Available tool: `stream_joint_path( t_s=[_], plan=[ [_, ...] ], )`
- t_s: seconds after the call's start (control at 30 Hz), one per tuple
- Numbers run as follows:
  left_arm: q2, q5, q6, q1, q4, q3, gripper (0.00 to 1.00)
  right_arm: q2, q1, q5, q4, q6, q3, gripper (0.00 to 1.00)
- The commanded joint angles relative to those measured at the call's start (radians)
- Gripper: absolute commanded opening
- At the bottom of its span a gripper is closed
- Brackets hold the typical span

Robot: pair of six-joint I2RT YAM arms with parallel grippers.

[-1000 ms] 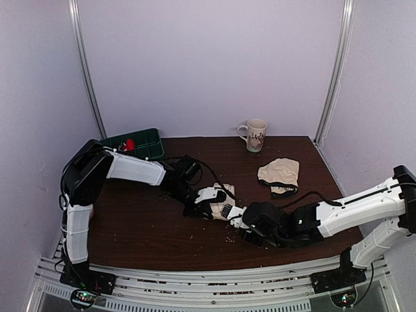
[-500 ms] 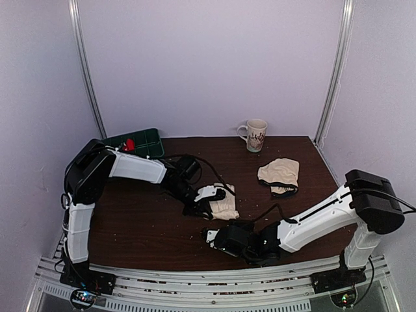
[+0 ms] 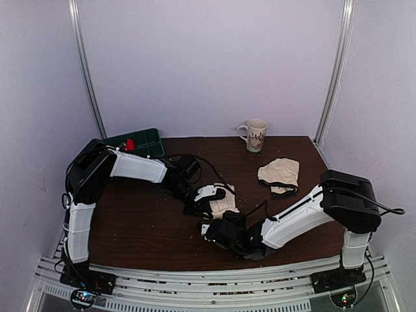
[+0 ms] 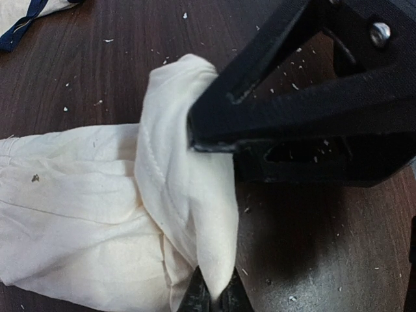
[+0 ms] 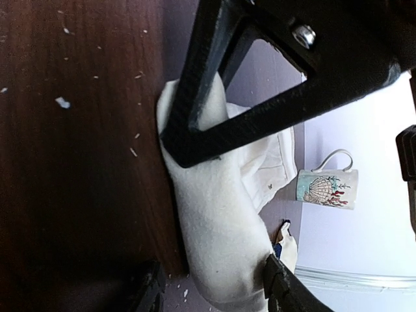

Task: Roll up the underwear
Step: Roll the underwear at the center of the board.

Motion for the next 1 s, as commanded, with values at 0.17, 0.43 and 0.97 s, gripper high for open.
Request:
stream_joint_path(
  t_s=[0.17, 0.43, 0.97],
  plan=[
    [0.085, -0.07, -0.001, 0.002, -0.12, -0.018, 0.0, 0.032, -0.031, -0.029, 0.001, -0.027, 0.023, 0.5],
    [0.087, -0.07, -0.001, 0.006, -0.12, -0.014, 0.01, 0.065, -0.05, -0.071, -0.072, 0.006, 0.056, 0.28],
    [-0.106, -0.078, 0.016, 0.054, 0.029, -0.16, 0.32, 0.036, -0.103, -0.334, -0.368, 0.219, 0.144, 0.07]
  ],
)
